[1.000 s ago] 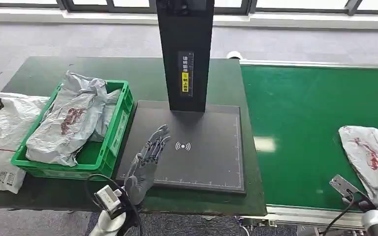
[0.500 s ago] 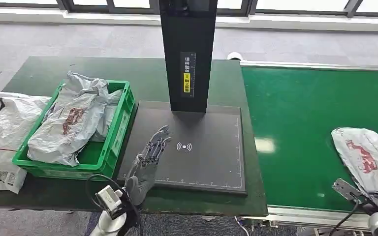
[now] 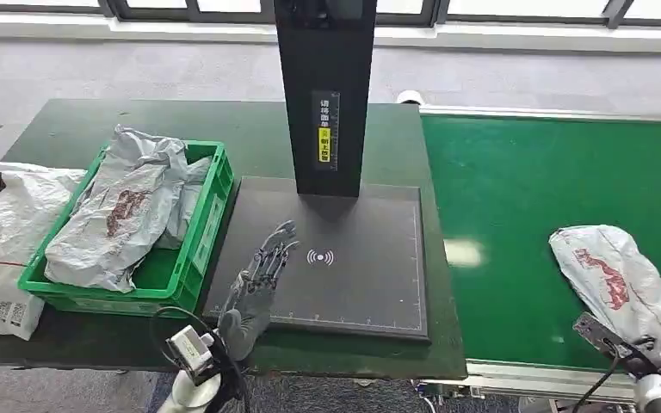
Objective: Moved the parcel from conveyor to table for the left to box.
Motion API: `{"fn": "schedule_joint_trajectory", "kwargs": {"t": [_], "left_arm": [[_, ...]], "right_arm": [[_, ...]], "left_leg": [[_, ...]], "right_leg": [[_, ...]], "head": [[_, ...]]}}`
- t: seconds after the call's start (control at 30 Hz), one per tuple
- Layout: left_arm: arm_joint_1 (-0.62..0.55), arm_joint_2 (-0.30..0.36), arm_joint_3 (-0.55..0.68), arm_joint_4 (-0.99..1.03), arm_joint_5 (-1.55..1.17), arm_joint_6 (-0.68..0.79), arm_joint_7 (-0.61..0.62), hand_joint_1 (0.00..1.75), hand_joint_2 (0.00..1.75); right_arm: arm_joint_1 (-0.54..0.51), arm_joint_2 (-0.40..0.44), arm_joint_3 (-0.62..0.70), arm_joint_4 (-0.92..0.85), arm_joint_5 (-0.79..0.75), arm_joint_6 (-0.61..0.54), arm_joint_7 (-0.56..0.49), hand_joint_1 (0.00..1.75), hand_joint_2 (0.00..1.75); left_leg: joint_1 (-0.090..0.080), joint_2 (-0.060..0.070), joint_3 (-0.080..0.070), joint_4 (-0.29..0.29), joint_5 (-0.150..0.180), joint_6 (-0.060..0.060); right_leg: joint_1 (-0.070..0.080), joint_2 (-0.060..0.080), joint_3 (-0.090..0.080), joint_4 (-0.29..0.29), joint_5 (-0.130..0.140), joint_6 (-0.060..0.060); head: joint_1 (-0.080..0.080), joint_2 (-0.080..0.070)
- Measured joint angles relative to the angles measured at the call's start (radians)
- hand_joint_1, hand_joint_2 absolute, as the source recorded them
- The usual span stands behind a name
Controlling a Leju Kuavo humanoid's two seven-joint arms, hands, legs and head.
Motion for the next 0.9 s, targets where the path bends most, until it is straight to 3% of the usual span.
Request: {"fn": "schedule_joint_trajectory", "kwargs": {"t": [0.07,0.23,0.37,0.57,0.73,0.77,0.9], "left_arm": [[0.002,0.000,0.000,0.000,0.000,0.001,0.000,0.00,0.00],[0.019,0.000,0.000,-0.010,-0.007,0.017,0.000,0.00,0.00],[0.036,-0.001,0.000,-0.020,-0.016,0.033,0.000,0.00,0.00],[0.035,-0.003,0.000,-0.019,-0.013,0.039,0.000,0.00,0.00],[0.028,-0.008,0.000,-0.018,-0.016,0.041,0.000,0.00,0.00],[0.028,-0.010,0.000,-0.019,-0.018,0.044,0.000,0.00,0.00],[0.034,-0.011,0.000,-0.022,-0.027,0.046,0.000,0.00,0.00]], "right_arm": [[-0.006,0.006,0.001,0.000,0.002,-0.010,-0.001,1.75,1.75],[-0.028,0.025,0.001,-0.006,-0.037,-0.169,-0.082,1.75,1.75],[-0.068,0.076,-0.024,-0.055,-0.199,-0.334,-0.324,1.75,1.75],[-0.088,0.189,-0.032,-0.171,-0.319,-0.330,-0.524,1.75,1.75],[-0.087,0.295,0.038,-0.264,-0.324,-0.304,-0.507,1.75,1.75],[-0.088,0.313,0.064,-0.275,-0.305,-0.310,-0.469,1.12,1.75],[-0.099,0.336,0.143,-0.286,-0.288,-0.323,-0.324,1.12,1.75]], "left_leg": [[0.000,0.000,0.000,0.000,0.000,0.000],[-0.001,0.000,-0.002,0.000,0.000,0.000],[-0.001,0.002,-0.002,0.000,0.001,-0.001],[0.000,0.001,-0.002,0.000,0.002,-0.001],[0.000,0.002,-0.002,0.000,0.002,-0.002],[0.000,0.001,-0.002,0.000,0.002,-0.002],[0.000,-0.001,-0.003,0.000,0.003,-0.002]], "right_leg": [[0.000,0.000,0.000,0.000,0.000,0.000],[-0.001,0.000,-0.001,0.001,0.000,0.000],[-0.001,0.002,-0.003,0.001,0.000,0.000],[-0.001,0.001,-0.003,0.002,0.001,-0.001],[-0.001,0.003,-0.005,0.003,0.001,-0.001],[-0.001,0.003,-0.005,0.003,0.001,-0.001],[-0.001,0.000,-0.005,0.003,0.001,-0.001]], "head": [[0.000,0.000],[0.000,0.000],[0.000,0.000],[0.000,0.000],[0.000,0.000],[0.000,0.000],[0.000,0.000]]}}
